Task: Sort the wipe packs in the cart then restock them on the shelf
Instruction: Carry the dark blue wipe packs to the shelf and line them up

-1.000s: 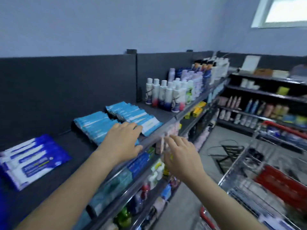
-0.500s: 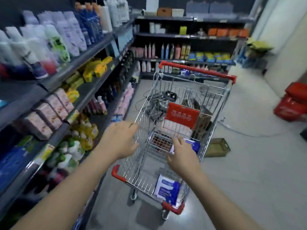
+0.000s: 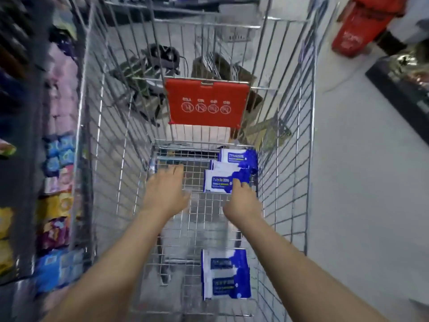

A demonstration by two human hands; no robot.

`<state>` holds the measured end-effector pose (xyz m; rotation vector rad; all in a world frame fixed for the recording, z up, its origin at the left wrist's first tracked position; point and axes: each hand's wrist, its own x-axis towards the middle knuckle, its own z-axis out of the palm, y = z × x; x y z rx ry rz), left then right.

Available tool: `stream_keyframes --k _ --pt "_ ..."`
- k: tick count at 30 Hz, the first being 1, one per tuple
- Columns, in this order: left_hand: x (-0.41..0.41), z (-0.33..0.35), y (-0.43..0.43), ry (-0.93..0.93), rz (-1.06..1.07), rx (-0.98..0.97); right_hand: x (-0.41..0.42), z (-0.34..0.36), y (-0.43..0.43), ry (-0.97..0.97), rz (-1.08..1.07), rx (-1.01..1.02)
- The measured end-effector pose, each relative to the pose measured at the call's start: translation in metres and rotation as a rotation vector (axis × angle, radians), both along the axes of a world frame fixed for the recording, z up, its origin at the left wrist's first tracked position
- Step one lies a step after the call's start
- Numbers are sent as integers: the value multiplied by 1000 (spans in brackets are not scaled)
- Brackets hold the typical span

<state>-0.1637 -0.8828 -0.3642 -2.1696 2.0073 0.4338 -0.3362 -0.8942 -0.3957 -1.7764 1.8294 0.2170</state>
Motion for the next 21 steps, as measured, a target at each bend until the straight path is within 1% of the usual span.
stream_keyframes --k 2,6,10,12,14,15,16,18,19,21 --pt "2 -36 -26 20 -12 53 7 -34 -26 16 -10 -27" --pt "3 -94 -57 76 -12 118 8 -91 -63 115 106 -49" --pt "1 -128 -71 123 -20 90 2 -131 -77 240 265 -33" --pt "-1 -139 -76 139 -39 50 0 -146 -75 301 296 -122" --pt "-5 -148 -82 204 -50 -13 -1 -147 -71 363 250 -220" --pt "-10 -150 -87 260 -68 -64 -2 -145 -69 354 207 -227" --pt "-16 -153 -93 313 -104 -107 -4 -142 -65 287 160 -192" --pt "-31 -159 -107 378 -210 -120 -5 -141 -54 183 115 -74" --pt "-39 -164 -115 387 -279 -88 -6 -141 -47 164 125 -52" --pt "-53 -173 -128 318 -412 39 -7 -140 -33 166 159 -48"
